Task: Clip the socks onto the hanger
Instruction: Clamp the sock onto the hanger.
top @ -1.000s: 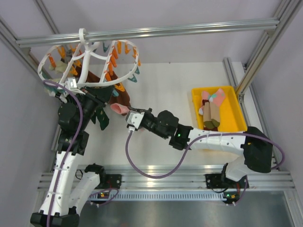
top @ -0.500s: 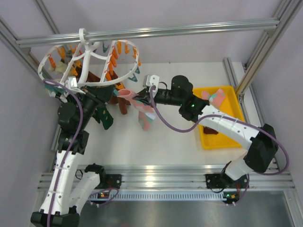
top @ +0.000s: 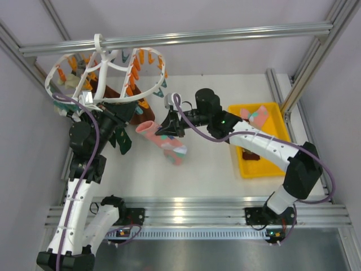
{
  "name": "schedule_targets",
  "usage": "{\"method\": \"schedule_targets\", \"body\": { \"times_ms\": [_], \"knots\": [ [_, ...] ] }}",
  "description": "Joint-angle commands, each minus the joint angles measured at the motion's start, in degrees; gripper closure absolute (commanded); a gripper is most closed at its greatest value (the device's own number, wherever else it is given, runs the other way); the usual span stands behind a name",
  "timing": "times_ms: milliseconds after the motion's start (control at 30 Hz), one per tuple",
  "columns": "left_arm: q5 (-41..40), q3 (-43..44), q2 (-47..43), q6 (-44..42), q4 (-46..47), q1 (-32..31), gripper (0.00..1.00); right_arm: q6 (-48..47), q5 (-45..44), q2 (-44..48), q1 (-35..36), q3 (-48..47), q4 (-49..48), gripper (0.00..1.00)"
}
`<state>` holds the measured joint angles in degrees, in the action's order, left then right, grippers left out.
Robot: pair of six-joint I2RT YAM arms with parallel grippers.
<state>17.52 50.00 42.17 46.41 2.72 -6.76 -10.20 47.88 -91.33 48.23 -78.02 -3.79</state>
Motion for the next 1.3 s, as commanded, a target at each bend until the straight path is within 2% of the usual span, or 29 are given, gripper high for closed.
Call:
{"method": "schedule_targets", "body": {
  "times_ms": [0,333,900,1267],
  "knots": [
    [2.52,-0.6,0.1,0.78,2.46,0.17,1.0,3.16,2.13,-0.87,-1.64,-4.86,-3.15,1.0],
    [4.01,-0.6,0.01,1.66,3.08,0.09,1.0,5.36,3.63,-3.15,-3.22,-7.06,-4.55,1.0],
    [3.58,-0.87,0.45,0.87,2.9,0.17,1.0,14.68,9.69,-5.62,-6.13,-8.21,-10.79,1.0],
    [3.4,-0.87,0.72,-0.09,2.2,0.17,1.0,13.54,10.13,-3.51,-5.69,-6.36,-10.18,1.0]
  ]
}}
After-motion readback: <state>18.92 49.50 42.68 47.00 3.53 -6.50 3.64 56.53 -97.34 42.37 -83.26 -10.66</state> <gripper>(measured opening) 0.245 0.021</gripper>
